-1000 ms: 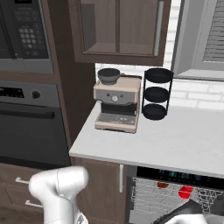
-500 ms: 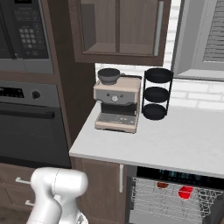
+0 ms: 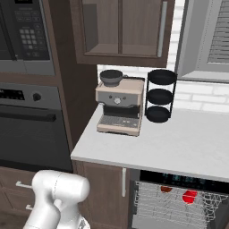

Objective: Pick up the cup and bowl from the counter, place them in the dishwasher, and close the dishwasher door.

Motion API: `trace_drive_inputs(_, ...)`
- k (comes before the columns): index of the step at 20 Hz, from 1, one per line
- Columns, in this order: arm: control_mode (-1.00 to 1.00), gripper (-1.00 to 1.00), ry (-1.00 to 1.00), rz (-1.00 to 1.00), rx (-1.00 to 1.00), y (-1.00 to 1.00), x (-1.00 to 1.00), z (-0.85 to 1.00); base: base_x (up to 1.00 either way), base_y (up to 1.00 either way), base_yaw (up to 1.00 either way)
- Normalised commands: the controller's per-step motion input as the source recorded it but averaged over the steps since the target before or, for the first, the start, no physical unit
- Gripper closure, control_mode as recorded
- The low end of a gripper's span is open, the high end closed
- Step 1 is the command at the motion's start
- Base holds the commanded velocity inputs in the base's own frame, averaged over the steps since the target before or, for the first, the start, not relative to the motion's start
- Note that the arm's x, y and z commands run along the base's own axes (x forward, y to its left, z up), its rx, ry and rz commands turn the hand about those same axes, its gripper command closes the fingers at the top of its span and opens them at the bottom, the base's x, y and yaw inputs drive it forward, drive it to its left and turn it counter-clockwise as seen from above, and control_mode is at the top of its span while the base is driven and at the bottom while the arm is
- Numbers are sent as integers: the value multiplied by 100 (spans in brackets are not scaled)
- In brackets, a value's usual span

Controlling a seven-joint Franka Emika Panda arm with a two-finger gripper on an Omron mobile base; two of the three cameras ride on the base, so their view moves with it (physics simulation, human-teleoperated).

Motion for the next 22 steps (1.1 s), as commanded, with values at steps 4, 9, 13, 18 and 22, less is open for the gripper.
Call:
trace_drive_inputs(4,-100,-100,-10,11,0,0,-29,-100,0,0,0)
trace_drive_inputs(9,-100,-100,-17,10,0,0,-33,-100,0,0,0)
trace_drive_inputs(13,-100,-100,-13,7,0,0,-21,-100,0,0,0)
trace_drive_inputs(18,-100,-100,0,4,0,-1,5,-86,0,0,0)
trace_drive_inputs(22,-100,-100,4,0,0,0,39,-76,0,0,0)
